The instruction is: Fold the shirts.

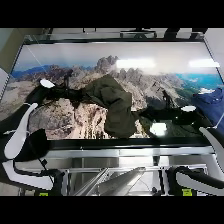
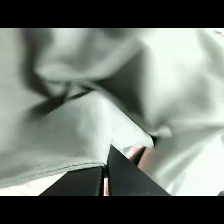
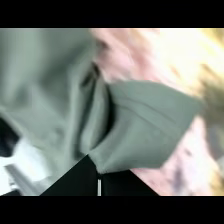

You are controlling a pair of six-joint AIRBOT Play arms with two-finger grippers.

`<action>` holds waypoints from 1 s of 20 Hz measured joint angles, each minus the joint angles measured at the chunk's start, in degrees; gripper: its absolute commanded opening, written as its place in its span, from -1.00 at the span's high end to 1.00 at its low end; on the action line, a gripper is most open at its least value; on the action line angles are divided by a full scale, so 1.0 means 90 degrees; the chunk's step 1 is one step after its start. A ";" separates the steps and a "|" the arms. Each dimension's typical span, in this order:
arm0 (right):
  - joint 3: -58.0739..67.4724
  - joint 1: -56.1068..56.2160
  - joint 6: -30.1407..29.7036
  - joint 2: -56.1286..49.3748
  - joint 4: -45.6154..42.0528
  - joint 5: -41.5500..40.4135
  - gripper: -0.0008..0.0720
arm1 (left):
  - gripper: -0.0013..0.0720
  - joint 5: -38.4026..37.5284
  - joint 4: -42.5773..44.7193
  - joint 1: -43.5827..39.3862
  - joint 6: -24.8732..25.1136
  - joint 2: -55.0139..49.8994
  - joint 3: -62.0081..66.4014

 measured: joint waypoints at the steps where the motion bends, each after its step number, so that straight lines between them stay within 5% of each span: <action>1: 0.0240 -0.0187 0.0005 0.0194 0.0010 0.0306 0.93 | 0.96 -0.0143 0.0002 0.0104 0.0000 0.0279 0.0000; 7: 0.1426 -0.1498 0.0075 0.1904 0.1683 0.1994 0.93 | 0.91 -0.0719 -0.0075 0.0753 0.0002 0.2684 0.0000; 11: 0.1863 -0.2667 0.0075 0.3145 0.2681 0.2336 0.93 | 0.90 -0.0636 -0.0119 0.1375 0.0002 0.4583 0.0005; 15: 0.1974 -0.3099 0.0420 0.3665 0.2650 0.2356 0.93 | 0.89 -0.0651 0.0024 0.2127 0.0002 0.5804 -0.0095; 20: 0.1974 -0.1996 0.0682 0.3572 0.1566 0.2055 0.93 | 0.90 -0.0469 0.0126 0.1960 0.0053 0.6003 -0.0838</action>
